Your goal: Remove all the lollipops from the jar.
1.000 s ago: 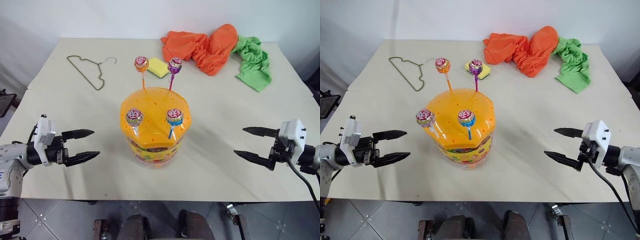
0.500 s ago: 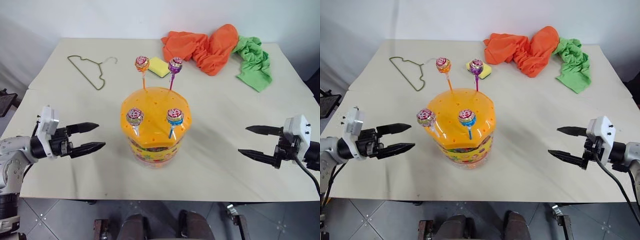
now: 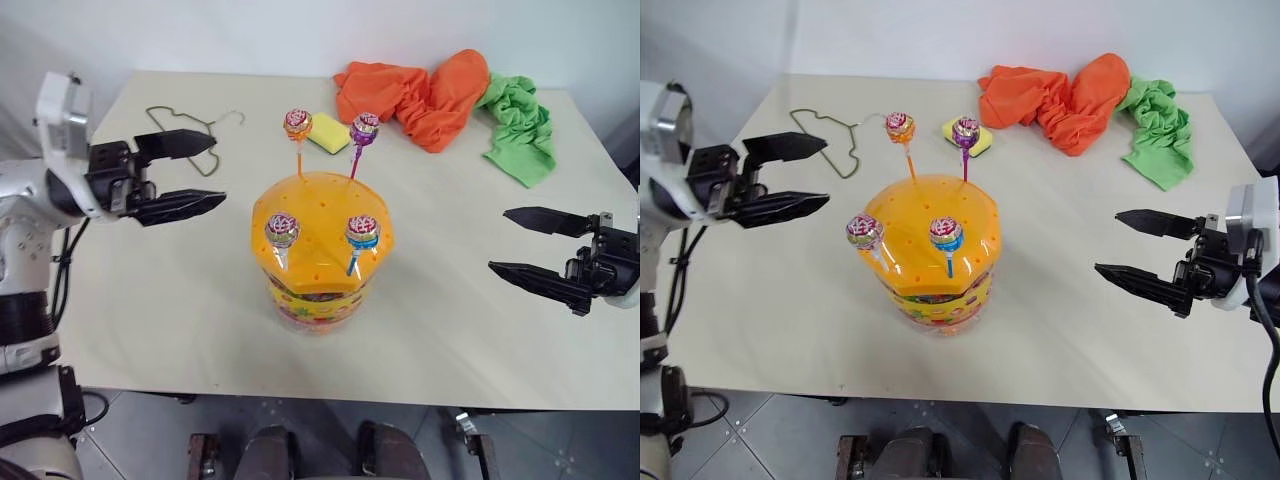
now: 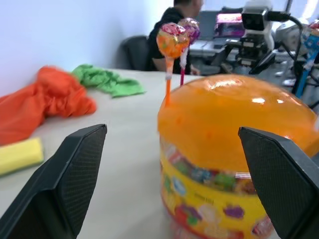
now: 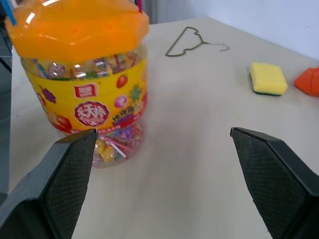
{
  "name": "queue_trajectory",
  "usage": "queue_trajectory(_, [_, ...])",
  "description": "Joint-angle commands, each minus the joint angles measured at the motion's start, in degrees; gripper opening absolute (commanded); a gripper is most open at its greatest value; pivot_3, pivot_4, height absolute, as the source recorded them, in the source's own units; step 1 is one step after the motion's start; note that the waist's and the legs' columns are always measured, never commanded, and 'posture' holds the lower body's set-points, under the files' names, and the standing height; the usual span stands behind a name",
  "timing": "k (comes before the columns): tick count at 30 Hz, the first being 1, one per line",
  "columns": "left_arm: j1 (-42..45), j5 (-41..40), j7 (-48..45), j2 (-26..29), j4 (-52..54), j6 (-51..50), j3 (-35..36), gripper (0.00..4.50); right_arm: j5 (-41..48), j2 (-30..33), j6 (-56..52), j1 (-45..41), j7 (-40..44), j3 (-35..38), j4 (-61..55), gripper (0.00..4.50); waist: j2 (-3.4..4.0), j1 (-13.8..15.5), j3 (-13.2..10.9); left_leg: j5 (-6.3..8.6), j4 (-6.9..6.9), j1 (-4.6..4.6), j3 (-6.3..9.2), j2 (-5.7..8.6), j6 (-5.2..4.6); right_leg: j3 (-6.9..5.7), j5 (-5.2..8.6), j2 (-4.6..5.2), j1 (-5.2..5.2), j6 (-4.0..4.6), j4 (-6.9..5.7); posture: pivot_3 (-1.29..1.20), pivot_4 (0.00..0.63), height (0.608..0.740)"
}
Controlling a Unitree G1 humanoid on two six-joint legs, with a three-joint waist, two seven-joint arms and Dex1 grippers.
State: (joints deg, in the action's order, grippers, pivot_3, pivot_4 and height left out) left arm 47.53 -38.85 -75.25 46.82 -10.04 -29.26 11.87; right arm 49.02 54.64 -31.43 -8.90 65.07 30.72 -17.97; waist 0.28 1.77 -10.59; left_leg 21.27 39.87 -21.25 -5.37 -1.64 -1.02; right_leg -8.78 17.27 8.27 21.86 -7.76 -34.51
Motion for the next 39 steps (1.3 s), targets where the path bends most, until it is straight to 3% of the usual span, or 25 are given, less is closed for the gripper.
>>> queue_trajectory(1, [6.07,3.02,-3.23,-2.71,-6.05,4.05,-3.61,4.5,2.27,-0.7,0.13,-0.29,-2.73,3.5,-3.38,4.45,-0.03,0.07,-0.02,0.0,0.07,-0.05,0.0,0.0,0.0,0.0,0.0,0.0,0.02,0.0,-0.03,0.0,0.15,0.74])
queue_trajectory(9, [15.65,8.51,-8.43,-9.09,-19.51,10.97,-8.0,4.5,4.06,-1.85,0.3,-1.12,-7.99,4.97,-5.08,4.45,-0.06,-0.31,-0.04,0.0,0.11,-0.13,-0.03,0.01,-0.01,0.01,0.0,0.0,0.22,0.0,-0.26,0.0,0.15,0.74])
queue_trajectory(13, [22.62,12.21,-12.17,-14.54,-28.33,16.88,-10.91,4.5,4.75,-2.9,0.65,2.99,-9.24,9.05,-7.8,4.45,-0.18,0.32,-0.09,0.0,0.18,-0.41,-0.1,0.01,-0.01,0.01,0.0,0.01,0.55,0.0,-0.44,0.0,0.15,0.74])
queue_trajectory(16, [24.89,11.8,-12.69,-16.27,-31.84,17.26,-9.27,3.93,5.51,-3.55,0.64,4.67,-10.66,10.37,-9.75,4.5,-0.18,0.72,-0.1,0.02,0.3,-0.48,-0.1,0.06,-0.06,0.0,0.0,0.07,0.56,0.0,-0.45,0.0,0.15,0.74])
queue_trajectory(28, [28.25,11.36,-13.86,-16.86,-32.63,17.4,-8.57,0.12,5.51,-4.01,1.96,7.3,-13.09,11.71,-10.99,4.5,-0.19,-0.06,-0.1,0.02,0.31,-0.48,-0.09,0.05,-0.08,0.01,0.0,0.08,0.62,0.0,-0.53,0.0,0.15,0.74])
queue_trajectory(34, [30.17,10.98,-9.97,-16.03,-29.27,15.63,-6.62,0.02,4.71,-3.43,3.09,5.85,-12.55,10.07,-9.08,4.5,-0.19,-0.27,-0.1,0.02,0.31,-0.48,-0.09,0.06,-0.08,0.02,0.0,0.09,0.62,0.0,-0.53,0.0,0.15,0.74])
queue_trajectory(39, [30.76,13.27,-1.56,-13.05,-24.69,10.43,-5.83,0.02,3.47,-3.11,4.11,2.76,-11.34,6.96,-6.48,4.5,-0.19,-0.44,-0.1,0.02,0.32,-0.48,-0.07,0.04,-0.08,0.02,0.0,0.09,0.63,0.0,-0.56,0.0,0.15,0.74])
